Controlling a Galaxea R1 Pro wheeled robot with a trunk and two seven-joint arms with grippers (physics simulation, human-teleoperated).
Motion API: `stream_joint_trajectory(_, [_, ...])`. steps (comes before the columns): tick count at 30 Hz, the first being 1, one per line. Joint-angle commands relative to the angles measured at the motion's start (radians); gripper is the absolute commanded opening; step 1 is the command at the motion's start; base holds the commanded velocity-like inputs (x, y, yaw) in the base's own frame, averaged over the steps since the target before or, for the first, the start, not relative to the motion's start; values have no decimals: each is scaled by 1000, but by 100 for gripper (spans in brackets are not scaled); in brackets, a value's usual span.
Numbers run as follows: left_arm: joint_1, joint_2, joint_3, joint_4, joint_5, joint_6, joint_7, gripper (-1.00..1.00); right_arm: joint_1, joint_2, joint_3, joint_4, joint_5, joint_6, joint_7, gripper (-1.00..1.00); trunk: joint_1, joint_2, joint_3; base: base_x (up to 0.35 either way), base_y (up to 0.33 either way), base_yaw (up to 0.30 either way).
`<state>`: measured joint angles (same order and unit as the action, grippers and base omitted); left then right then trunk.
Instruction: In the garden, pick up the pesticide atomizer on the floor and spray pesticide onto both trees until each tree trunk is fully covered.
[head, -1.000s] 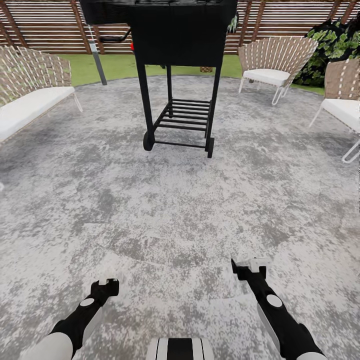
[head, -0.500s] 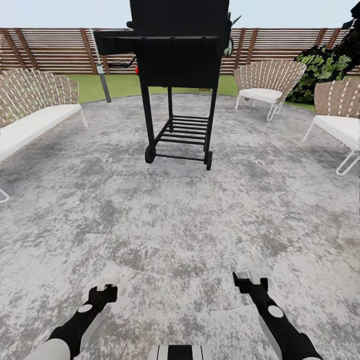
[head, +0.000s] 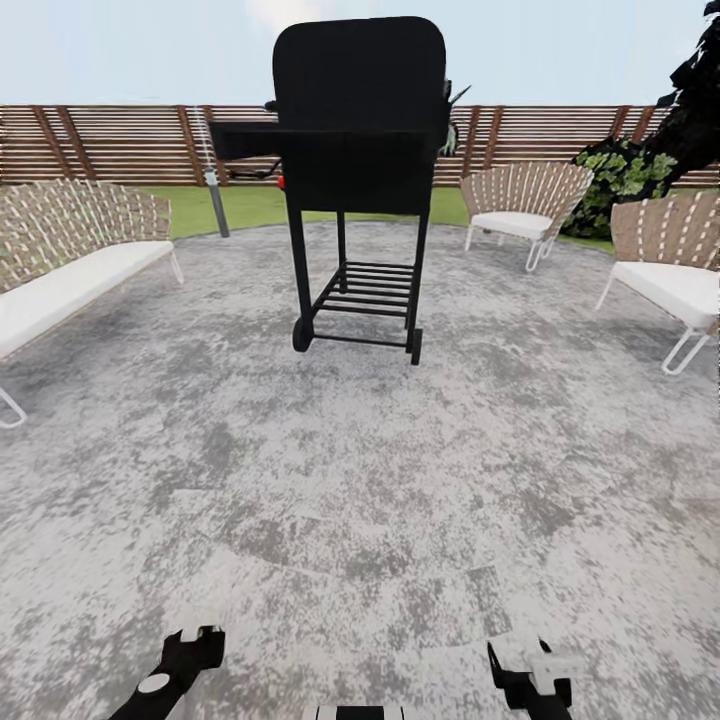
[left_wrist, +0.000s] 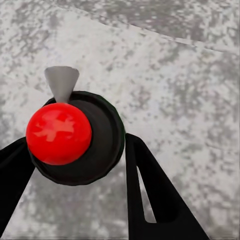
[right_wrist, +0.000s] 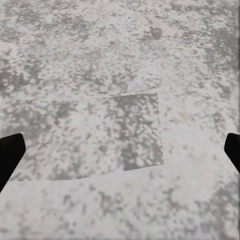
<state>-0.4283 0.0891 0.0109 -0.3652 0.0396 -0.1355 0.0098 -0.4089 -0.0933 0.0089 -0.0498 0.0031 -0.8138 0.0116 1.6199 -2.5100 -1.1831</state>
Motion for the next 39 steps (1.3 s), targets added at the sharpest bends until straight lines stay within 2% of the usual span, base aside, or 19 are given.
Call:
stream_joint_trajectory(1, [10, 0, 0, 1, 4, -16, 1, -100, 19, 0, 0, 13, 0, -36, 2, 100, -1, 0, 5, 0, 0, 0])
stream_joint_trajectory(4, [39, 0, 0, 3, 5, -68, 3, -100, 39, 2, 1, 23, 1, -67, 5, 100, -2, 1, 21, 0, 0, -29])
stream_joint_trajectory(7, [68, 0, 0, 1, 5, -90, 5, -100, 45, 4, 2, 25, 1, -73, 6, 100, -3, 1, 38, 0, 0, -87])
stream_joint_trajectory(14, [79, -2, 0, -2, 6, -96, 5, -100, 49, 6, 1, 25, 1, -74, 5, 100, -6, 3, 74, 0, 0, -76])
stream_joint_trajectory(32, [80, -2, 0, 3, 6, -95, 5, -100, 49, 9, 2, 25, -1, -76, 4, 100, -15, 7, 145, 0, 0, -2])
stream_joint_trajectory(39, [80, -2, 0, 3, 6, -95, 5, -100, 49, 22, 2, 25, -2, -77, 4, 100, -18, 9, 172, 0, 0, 0])
